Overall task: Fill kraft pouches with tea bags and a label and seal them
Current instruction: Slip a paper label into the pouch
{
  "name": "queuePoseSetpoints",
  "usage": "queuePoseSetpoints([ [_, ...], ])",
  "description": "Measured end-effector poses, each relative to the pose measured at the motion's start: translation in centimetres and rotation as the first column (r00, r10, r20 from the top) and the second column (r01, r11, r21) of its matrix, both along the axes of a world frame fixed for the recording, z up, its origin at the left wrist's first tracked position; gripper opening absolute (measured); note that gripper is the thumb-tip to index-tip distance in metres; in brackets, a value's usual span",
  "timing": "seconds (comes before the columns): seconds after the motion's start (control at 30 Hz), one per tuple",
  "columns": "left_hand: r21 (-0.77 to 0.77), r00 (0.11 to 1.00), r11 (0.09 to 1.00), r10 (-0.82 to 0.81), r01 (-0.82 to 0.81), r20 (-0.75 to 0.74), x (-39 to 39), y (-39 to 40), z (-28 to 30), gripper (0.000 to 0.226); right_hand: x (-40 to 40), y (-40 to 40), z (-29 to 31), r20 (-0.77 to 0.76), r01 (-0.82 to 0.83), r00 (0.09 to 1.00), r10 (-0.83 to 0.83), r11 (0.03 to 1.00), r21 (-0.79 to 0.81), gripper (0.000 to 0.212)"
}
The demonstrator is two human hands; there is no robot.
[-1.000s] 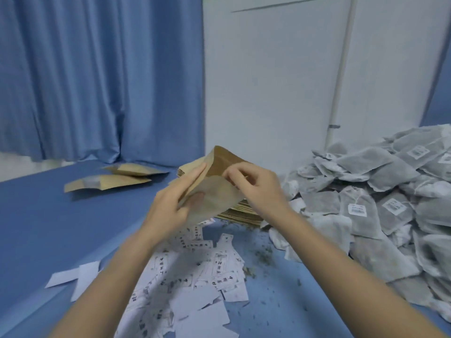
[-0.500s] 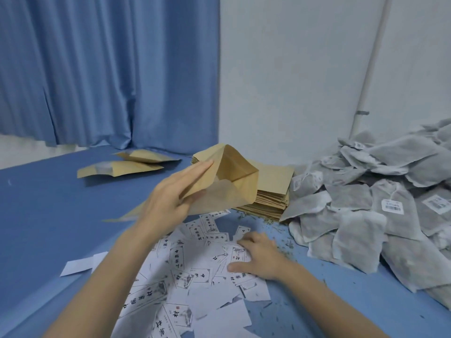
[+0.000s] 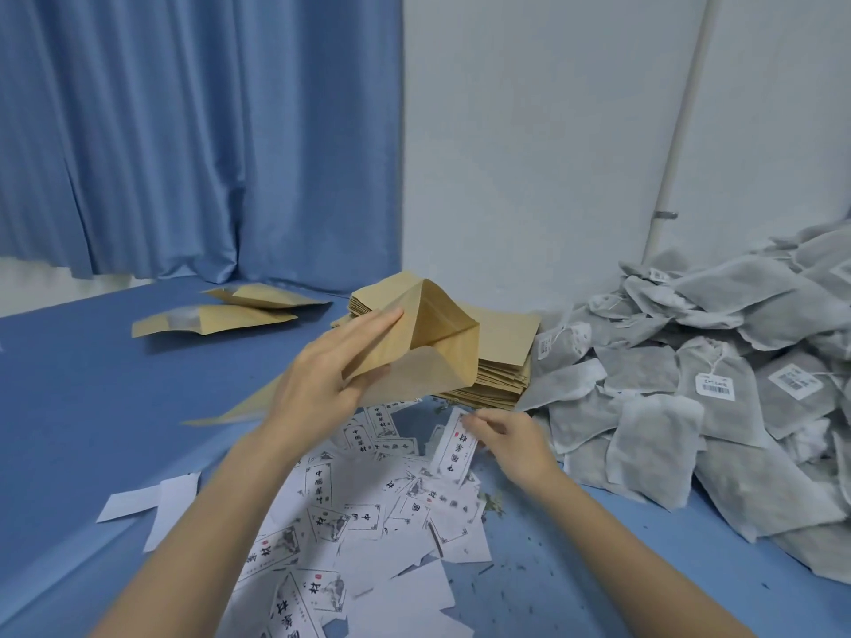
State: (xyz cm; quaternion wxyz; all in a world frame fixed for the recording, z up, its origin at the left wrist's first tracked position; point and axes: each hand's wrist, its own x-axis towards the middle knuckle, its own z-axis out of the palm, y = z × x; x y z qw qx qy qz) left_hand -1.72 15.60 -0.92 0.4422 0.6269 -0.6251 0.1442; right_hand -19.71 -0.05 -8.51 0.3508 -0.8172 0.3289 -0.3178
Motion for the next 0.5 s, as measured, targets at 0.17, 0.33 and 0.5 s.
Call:
queuePoseSetpoints([
  [0.17, 0.016, 1.000, 1.000, -0.019, 0.019, 0.013, -0.4, 0.3, 0.2, 0.070, -3.1, -0.3, 2.9, 0.232, 0.092, 0.969, -0.088, 0.996, -0.005, 0.014],
  [0.33, 0.042, 1.000, 0.999, -0.021, 0.020, 0.004, -0.6, 0.9, -0.4, 0.070, -5.3, 0.9, 7.3, 0.649, 0.234, 0.740, -0.176, 0.972, -0.003, 0.010],
  [0.5, 0.036, 0.997, 0.999, -0.040, 0.038, 0.064, -1.6, 0.7, -0.4, 0.072, -3.5, 3.5, 10.4, 0.276, -0.271, 0.908, 0.315, 0.944, -0.187, 0.013],
])
